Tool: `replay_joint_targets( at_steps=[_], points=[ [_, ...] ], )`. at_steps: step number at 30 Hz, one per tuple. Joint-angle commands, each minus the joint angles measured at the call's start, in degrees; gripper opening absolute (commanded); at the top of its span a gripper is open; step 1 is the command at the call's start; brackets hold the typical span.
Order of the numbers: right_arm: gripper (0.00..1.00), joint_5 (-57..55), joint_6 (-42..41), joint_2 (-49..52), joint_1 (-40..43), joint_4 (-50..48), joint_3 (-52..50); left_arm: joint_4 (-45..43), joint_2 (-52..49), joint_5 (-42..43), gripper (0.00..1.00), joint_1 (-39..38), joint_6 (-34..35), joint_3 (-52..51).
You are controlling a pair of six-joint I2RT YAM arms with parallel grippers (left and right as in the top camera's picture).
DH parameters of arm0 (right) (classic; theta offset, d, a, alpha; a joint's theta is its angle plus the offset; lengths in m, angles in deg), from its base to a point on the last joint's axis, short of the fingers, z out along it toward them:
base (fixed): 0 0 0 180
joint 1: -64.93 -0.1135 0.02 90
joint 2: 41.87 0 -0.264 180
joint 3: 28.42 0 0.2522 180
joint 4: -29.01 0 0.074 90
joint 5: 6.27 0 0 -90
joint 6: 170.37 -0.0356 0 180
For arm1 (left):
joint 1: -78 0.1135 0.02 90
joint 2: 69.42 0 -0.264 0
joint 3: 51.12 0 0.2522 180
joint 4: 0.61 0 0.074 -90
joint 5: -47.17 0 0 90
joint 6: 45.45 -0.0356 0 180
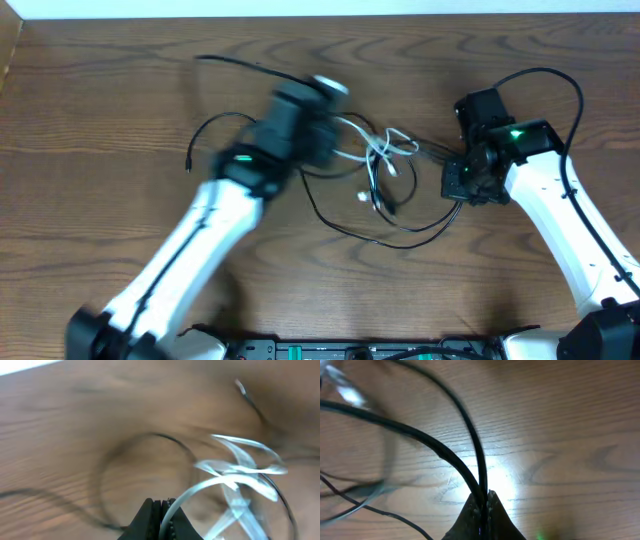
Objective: Untangle cables
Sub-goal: 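Pull the white cable leftward with the left gripper, black cable rightward with right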
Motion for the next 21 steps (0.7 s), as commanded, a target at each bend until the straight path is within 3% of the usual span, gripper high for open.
replay_joint_targets(
  at_steps=[1, 10, 16, 21],
  points=[
    [0.01, -1.9, -1.1, -0.2, 1.6, 0.2, 0.0, 0.5, 5.8, -0.9, 0.07, 9.6, 9.0, 0.9],
    [0.01, -5.0, -2.1, -0.2, 5.9, 0.4, 0.0, 3.0, 11.7, 0.5, 0.08, 29.8, 19.4, 0.9],
    [0.01, -6.4, -2.1, -0.2, 7.5, 0.3, 0.0, 3.7, 11.7, 4.2, 0.07, 35.3, 20.6, 0.9],
    [0.01, -15.7, -6.6, -0.1, 10.9, 1.5, 0.0, 3.0, 11.7, 4.0, 0.08, 38.1, 20.9, 0.9]
  ],
)
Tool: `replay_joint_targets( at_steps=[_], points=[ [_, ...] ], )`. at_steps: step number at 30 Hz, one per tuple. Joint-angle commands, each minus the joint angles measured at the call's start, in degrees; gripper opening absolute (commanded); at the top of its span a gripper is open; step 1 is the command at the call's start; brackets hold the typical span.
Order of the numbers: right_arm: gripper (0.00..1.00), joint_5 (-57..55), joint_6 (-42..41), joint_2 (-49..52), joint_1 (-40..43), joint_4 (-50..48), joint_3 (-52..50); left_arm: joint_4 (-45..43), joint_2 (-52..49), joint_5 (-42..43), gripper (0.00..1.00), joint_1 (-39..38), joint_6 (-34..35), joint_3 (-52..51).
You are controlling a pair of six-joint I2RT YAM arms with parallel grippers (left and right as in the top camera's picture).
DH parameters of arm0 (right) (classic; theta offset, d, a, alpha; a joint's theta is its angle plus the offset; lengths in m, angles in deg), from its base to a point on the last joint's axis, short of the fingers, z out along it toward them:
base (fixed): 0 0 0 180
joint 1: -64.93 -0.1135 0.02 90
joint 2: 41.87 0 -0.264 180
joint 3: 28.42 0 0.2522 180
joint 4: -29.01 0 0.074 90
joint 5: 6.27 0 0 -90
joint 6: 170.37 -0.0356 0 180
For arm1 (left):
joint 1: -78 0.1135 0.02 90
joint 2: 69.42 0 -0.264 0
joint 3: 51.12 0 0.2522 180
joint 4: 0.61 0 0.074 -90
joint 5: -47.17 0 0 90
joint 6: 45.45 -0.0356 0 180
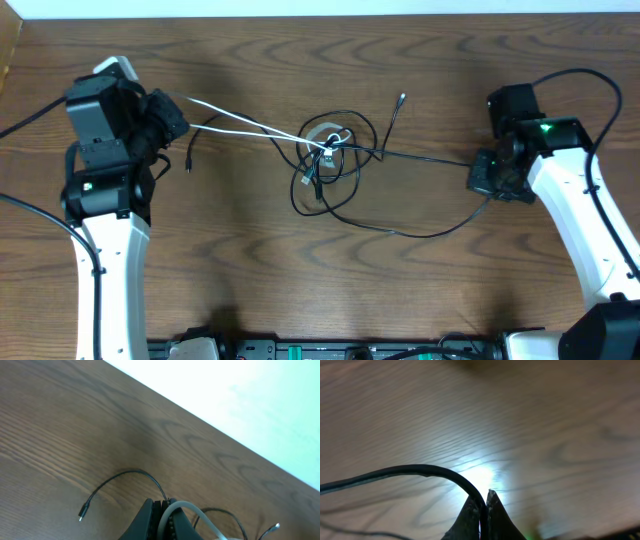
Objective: Untangle cables
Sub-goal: 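Pull the white cable leftward with the left gripper, black cable rightward with right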
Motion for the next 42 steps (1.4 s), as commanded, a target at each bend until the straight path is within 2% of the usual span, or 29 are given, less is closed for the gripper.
replay_joint_targets(
  at_steps=[1, 4, 11, 17, 20, 23, 27, 31, 34, 37, 39, 41, 42],
  points=[
    [0.01, -10.1, -4.6, -0.1, 3.8, 0.8, 0.0, -1.2, 0.5, -0.7, 0.08, 3.0, 1.3, 0.9],
    [0.01, -10.1, -5.9, -0.1, 7.3, 0.6, 0.0, -1.8, 0.5, -0.7, 0.08, 5.7, 1.9, 0.9],
    [0.01, -6.6, -7.2, -0.1, 15.0, -0.6, 0.0, -1.9, 0.5, 1.1, 0.07, 12.5, 10.2, 0.9],
    [0.01, -6.2, -7.1, -0.1, 16.1, -0.6, 0.0, -1.7, 0.2, 10.6, 0.07, 12.0, 11.8, 0.9],
    [0.01, -11.8, -7.3, -0.1, 16.4, -0.9, 0.0, -1.6, 0.1, 13.1, 0.07, 11.0, 10.0, 0.9],
    [0.01, -15.1, -9.6, -0.1, 18.8, -1.0, 0.0, -1.7, 0.1, 11.0, 0.07, 11.3, 9.4, 0.9],
    [0.01, -9.7, -9.8, -0.1, 23.7, -1.0, 0.0, -1.8, 0.1, 2.9, 0.07, 12.1, 11.4, 0.9],
    [0.01, -9.1, -9.7, -0.1, 26.4, -1.0, 0.0, -2.2, 0.1, -4.5, 0.08, 12.3, 12.2, 0.9],
    [0.01, -9.1, -9.8, -0.1, 27.1, -1.0, 0.0, -1.7, 0.1, -8.4, 0.08, 12.3, 16.2, 0.9],
    [0.01, -7.9, -9.7, -0.1, 27.2, -1.2, 0.0, -0.9, 0.1, -8.4, 0.07, 12.3, 21.2, 0.9],
    [0.01, 2.1, -3.9, -0.1, 26.9, -2.9, 0.0, -0.7, 0.0, -3.7, 0.07, 11.3, 22.7, 0.9],
    [0.02, 19.2, 9.9, -0.1, 26.0, -5.3, 0.0, -0.6, -0.2, 3.8, 0.07, 9.5, 20.7, 0.9],
    [0.09, 28.1, 17.5, -0.1, 25.2, -6.4, 0.0, -0.6, -0.5, 8.2, 0.07, 7.9, 18.0, 0.9]
  ],
)
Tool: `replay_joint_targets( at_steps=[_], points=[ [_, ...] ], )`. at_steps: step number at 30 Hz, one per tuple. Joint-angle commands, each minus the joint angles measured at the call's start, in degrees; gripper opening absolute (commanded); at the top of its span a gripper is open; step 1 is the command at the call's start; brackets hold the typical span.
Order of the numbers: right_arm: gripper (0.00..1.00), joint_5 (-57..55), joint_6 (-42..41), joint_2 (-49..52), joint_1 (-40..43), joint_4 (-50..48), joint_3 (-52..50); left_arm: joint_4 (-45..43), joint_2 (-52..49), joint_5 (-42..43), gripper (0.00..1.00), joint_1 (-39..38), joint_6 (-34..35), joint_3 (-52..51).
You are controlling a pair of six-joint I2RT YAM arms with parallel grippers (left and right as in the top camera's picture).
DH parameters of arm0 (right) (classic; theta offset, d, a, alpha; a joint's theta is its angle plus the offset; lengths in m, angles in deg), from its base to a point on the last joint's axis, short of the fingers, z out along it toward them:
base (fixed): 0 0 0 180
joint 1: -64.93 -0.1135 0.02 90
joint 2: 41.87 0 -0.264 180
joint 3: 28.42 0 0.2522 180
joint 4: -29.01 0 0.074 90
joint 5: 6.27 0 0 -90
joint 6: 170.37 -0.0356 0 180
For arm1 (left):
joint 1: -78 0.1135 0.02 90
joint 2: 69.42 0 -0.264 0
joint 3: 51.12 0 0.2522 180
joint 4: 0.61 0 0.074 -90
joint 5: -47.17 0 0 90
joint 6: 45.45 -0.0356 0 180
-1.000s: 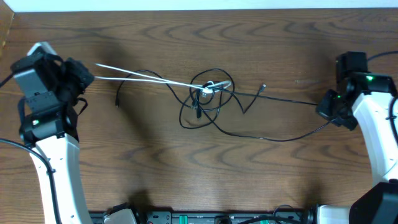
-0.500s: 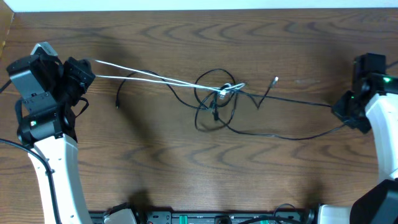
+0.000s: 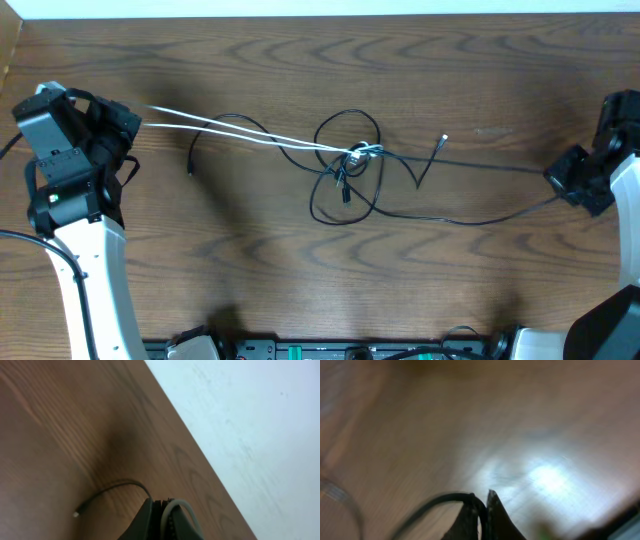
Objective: Untangle cables
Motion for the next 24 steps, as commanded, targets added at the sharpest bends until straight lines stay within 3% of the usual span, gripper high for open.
replay_joint_targets(
  at_steps=[1, 3, 4, 7, 14, 17, 24],
  points=[
    [0.22, 28.3, 25.8, -0.1, -0.9, -2.6, 0.0, -0.2, -0.7, 9.7, 0.07, -4.0, -3.3, 0.9],
    [0.47, 40.8, 38.1, -0.2, -3.1, -2.1, 0.0, 1.9, -1.4, 14.6, 0.07, -8.3, -9.1, 0.8],
    [0.56, 42.7, 40.5, -0.1, -4.0, -1.8, 0.0, 3.2, -1.7, 15.7, 0.07, -10.3, -12.0, 0.8],
    [0.69, 41.2, 41.1, -0.1, -7.8, -2.8, 0.0, 8.4, -2.4, 15.7, 0.08, -17.2, -20.0, 0.8],
    [0.76, 34.7, 41.0, -0.1, -17.7, -8.4, 0.0, 10.3, -2.3, 16.3, 0.08, -28.7, -27.7, 0.9],
    [0.82, 32.6, 41.0, -0.1, -22.6, -11.4, 0.0, 6.7, -1.0, 22.8, 0.07, -31.7, -27.6, 1.8],
    [0.88, 21.3, 29.2, 2.1, -33.9, -24.2, 0.0, -12.9, 4.5, 39.6, 0.08, -35.3, -12.3, 4.5]
  ],
)
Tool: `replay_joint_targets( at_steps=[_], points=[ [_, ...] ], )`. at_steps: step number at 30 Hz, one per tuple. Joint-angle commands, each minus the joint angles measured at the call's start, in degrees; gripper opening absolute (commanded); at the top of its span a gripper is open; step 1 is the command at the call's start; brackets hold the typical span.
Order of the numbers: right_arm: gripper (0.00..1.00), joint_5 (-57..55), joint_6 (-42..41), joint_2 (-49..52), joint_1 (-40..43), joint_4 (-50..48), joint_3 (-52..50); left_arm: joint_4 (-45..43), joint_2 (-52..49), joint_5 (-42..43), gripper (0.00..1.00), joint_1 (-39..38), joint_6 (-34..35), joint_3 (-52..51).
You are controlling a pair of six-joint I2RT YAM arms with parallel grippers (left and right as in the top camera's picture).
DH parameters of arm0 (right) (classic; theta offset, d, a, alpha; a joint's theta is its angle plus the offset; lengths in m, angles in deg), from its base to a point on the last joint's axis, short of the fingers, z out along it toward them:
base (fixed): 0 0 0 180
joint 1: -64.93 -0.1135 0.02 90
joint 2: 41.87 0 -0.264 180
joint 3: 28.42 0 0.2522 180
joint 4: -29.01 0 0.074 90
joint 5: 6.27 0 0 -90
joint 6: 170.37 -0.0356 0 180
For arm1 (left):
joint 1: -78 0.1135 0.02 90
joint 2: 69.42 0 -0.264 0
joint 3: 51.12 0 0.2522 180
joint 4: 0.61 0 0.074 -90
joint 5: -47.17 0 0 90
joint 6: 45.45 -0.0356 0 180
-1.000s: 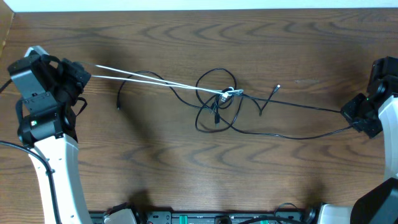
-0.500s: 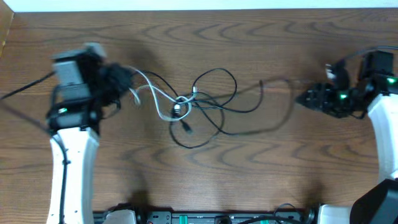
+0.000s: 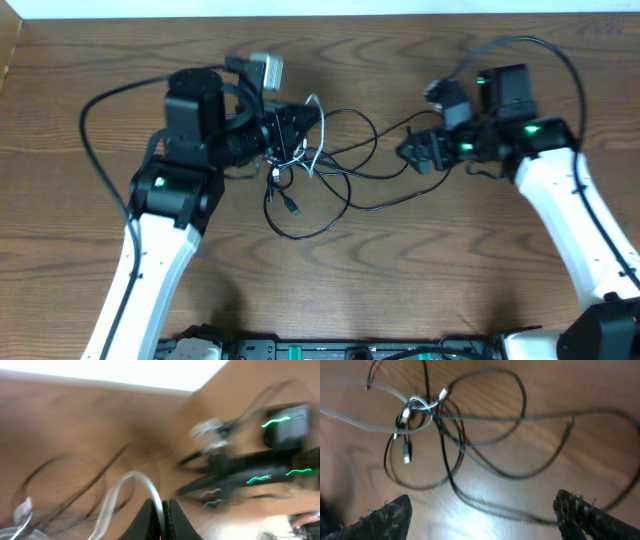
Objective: Untangle cables
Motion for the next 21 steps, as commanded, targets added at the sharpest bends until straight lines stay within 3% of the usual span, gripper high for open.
replay_joint_targets(
  at_steps=[1, 9, 21],
  points=[
    [0.88, -7.8, -8.5, 2.2, -4.7, -5.4, 0.0, -9.5, 5.0, 12.6, 0.07, -0.9, 11.0, 3.1],
    [0.89, -5.9, -14.3, 9.7, -9.0, -17.7, 0.0, -32.1, 7.7, 20.2, 0.07, -0.9, 29.0, 3.1],
    [0.90, 23.5, -0.5, 14.8, -11.4, -17.2, 0.0, -32.3, 5.0, 20.2, 0.07, -0.9, 29.6, 3.1]
  ],
)
